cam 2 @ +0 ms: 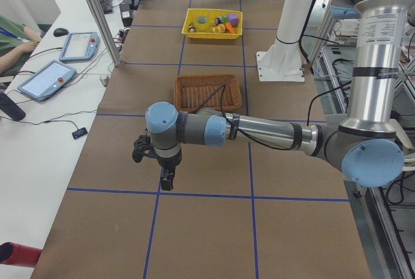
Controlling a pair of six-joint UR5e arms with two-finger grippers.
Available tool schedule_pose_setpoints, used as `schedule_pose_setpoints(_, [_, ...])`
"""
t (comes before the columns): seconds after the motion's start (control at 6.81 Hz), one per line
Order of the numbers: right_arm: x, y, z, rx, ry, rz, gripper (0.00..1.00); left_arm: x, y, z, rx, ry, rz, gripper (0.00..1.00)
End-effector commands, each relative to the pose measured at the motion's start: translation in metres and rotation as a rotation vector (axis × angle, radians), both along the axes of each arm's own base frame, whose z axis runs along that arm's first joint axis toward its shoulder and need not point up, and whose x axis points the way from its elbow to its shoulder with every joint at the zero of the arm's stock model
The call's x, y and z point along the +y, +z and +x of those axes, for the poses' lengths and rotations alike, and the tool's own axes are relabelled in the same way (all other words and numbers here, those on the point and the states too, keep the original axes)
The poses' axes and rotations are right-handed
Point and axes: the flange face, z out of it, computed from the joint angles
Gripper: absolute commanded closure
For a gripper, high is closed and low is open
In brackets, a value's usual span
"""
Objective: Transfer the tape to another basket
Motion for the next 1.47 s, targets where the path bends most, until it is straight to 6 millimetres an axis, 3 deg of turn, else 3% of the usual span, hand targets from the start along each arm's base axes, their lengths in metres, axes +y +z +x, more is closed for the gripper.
schedule_pose_setpoints(0.0, [-0.032,-0.045,-0.043,0.016,-0.074,0.089,0.0,0.0,-0.002,0.0,0.0,0.0,0.005,0.01])
schedule_pose_setpoints(0.15, [-0.036,-0.051,-0.063,-0.012,-0.096,0.187,0.0,-0.001,-0.007,0.0,0.0,0.0,0.015,0.01])
schedule_pose_setpoints(0.29, [-0.037,-0.062,-0.098,-0.048,-0.1,0.255,0.0,-0.002,-0.009,0.0,0.0,0.0,0.019,0.01])
schedule_pose_setpoints(0.44, [-0.039,-0.077,-0.131,-0.071,-0.076,0.226,0.0,0.001,-0.024,0.0,0.007,0.001,0.048,0.01])
schedule_pose_setpoints(0.59, [-0.042,-0.106,-0.146,-0.113,-0.091,0.298,0.0,0.003,-0.048,0.001,0.009,0.0,0.096,0.02])
schedule_pose_setpoints(0.73, [-0.034,-0.124,-0.171,-0.2,-0.146,0.313,0.0,-0.001,-0.048,0.013,0.008,0.024,0.102,0.01])
schedule_pose_setpoints(0.88, [-0.027,-0.143,-0.188,-0.262,-0.187,0.348,0.0,-0.002,-0.06,0.023,0.009,0.042,0.125,0.01])
schedule_pose_setpoints(1.17, [-0.009,-0.15,-0.244,-0.296,-0.29,0.385,0.0,-0.001,-0.059,0.025,0.014,0.048,0.125,0.01])
schedule_pose_setpoints(1.32, [-0.001,-0.148,-0.262,-0.298,-0.321,0.382,0.0,0.0,-0.058,0.025,0.014,0.048,0.124,0.01])
